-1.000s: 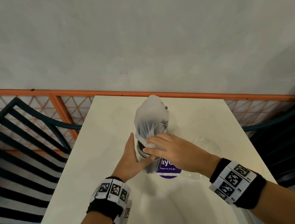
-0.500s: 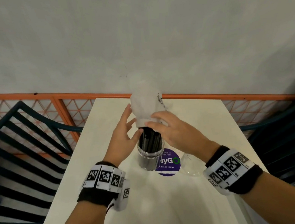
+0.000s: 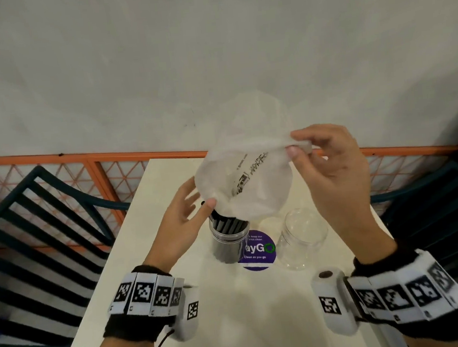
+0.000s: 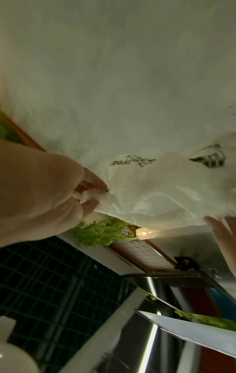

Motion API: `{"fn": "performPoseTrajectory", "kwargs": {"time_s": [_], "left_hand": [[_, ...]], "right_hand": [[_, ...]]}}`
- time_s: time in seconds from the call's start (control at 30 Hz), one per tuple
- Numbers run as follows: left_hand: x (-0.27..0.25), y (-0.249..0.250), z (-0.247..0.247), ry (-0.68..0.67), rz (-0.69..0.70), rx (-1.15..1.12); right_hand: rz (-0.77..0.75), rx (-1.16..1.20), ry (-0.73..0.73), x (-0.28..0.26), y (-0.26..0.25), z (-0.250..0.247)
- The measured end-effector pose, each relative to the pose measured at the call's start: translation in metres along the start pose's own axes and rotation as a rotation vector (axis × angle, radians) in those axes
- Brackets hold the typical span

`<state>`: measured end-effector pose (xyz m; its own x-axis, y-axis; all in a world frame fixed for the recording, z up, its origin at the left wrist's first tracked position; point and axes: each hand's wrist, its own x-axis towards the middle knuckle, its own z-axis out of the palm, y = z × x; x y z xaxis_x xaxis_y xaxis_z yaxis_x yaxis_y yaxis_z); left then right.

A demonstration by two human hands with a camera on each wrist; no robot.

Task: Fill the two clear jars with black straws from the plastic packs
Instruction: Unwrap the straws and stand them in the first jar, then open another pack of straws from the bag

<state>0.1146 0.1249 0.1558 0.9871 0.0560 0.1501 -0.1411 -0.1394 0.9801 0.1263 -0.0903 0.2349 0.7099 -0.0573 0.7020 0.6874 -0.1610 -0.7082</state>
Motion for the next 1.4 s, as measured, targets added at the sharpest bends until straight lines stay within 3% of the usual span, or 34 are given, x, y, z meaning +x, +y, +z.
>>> {"fn": "performPoseTrajectory", "kwargs": {"time_s": [0.1, 0.23, 0.33, 0.43, 0.5, 0.57, 0.63, 0.73, 0.83, 0.9, 0.97, 1.03, 1.17, 1.3, 1.4], "left_hand": [[-0.021, 0.007, 0.000, -0.083, -0.016, -0.086], [-0.046, 0.001, -0.001, -0.121, -0.093, -0.203], [-0.067, -0.003, 0.001, -0.220, -0.134, -0.145], [-0.083, -0.013, 0.005, -0.057, -0.030, 0.132], [-0.095, -0.020, 0.013, 0.087, 0.079, 0.415], [-0.108, -0.028, 0.023, 0.184, 0.099, 0.470], [-0.120, -0.034, 0.032, 0.237, -0.045, 0.376], [-0.138, -0.041, 0.039, 0.189, -0.338, 0.338], [-0.152, -0.045, 0.039, 0.082, -0.537, 0.159], [-0.162, -0.044, 0.038, -0.058, -0.579, -0.094], [-0.171, -0.044, 0.038, -0.154, -0.505, -0.161], [-0.179, -0.044, 0.044, -0.113, -0.430, -0.136], [-0.186, -0.049, 0.066, 0.052, -0.356, 0.079], [-0.191, -0.063, 0.060, 0.243, -0.160, 0.567], [-0.196, -0.074, 0.048, 0.289, -0.167, 0.759]], "right_hand": [[0.292, 0.191, -0.062, -0.018, 0.002, -0.019], [0.641, 0.085, -0.308, -0.051, 0.016, -0.045], [0.684, -0.037, -0.428, -0.080, 0.025, -0.057], [0.586, -0.410, -0.349, -0.106, 0.039, -0.069], [0.624, -0.473, -0.304, -0.124, 0.043, -0.073], [0.709, -0.436, -0.373, -0.143, 0.046, -0.075], [0.842, -0.269, -0.515, -0.157, 0.045, -0.079], [1.093, 0.143, -0.690, -0.168, 0.038, -0.091], [1.177, 0.359, -0.811, -0.176, 0.040, -0.103], [1.187, 0.387, -0.825, -0.181, 0.042, -0.105], [1.162, 0.333, -0.779, -0.186, 0.045, -0.101], [1.127, 0.265, -0.745, -0.191, 0.046, -0.095], [1.057, 0.146, -0.682, -0.206, 0.043, -0.081], [0.799, -0.305, -0.400, -0.217, 0.054, -0.082], [0.685, -0.554, -0.412, -0.223, 0.060, -0.083]]}}
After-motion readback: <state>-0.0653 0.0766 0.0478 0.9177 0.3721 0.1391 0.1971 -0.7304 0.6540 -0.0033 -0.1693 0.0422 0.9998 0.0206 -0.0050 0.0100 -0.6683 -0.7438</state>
